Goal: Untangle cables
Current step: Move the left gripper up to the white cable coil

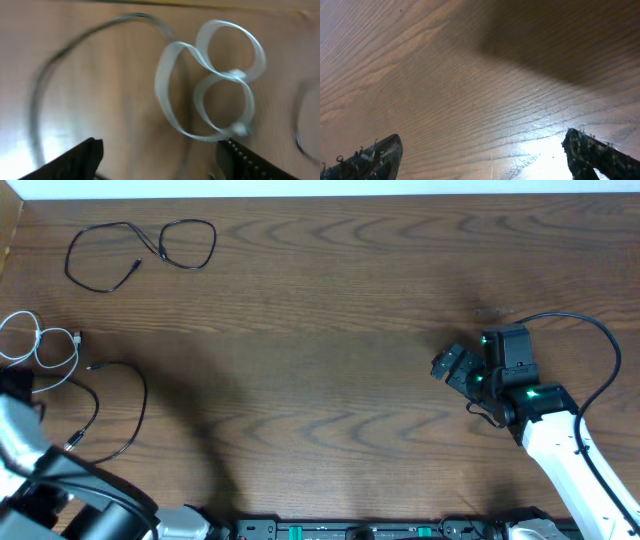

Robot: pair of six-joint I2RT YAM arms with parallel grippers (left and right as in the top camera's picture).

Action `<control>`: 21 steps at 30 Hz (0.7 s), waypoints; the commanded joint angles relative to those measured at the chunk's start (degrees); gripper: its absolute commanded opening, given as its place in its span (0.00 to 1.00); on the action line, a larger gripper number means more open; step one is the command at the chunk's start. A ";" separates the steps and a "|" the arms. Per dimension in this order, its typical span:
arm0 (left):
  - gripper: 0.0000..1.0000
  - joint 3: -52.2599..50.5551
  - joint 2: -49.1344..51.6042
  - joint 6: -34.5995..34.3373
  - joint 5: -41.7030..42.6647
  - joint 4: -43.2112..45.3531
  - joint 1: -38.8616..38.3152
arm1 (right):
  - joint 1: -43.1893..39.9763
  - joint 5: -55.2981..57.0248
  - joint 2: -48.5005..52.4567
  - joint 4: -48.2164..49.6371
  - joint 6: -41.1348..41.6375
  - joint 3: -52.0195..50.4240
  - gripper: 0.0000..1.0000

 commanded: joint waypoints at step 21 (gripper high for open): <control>0.80 6.62 15.69 28.65 -0.37 6.86 -16.37 | -0.09 0.70 -0.15 -0.07 -0.83 0.17 0.99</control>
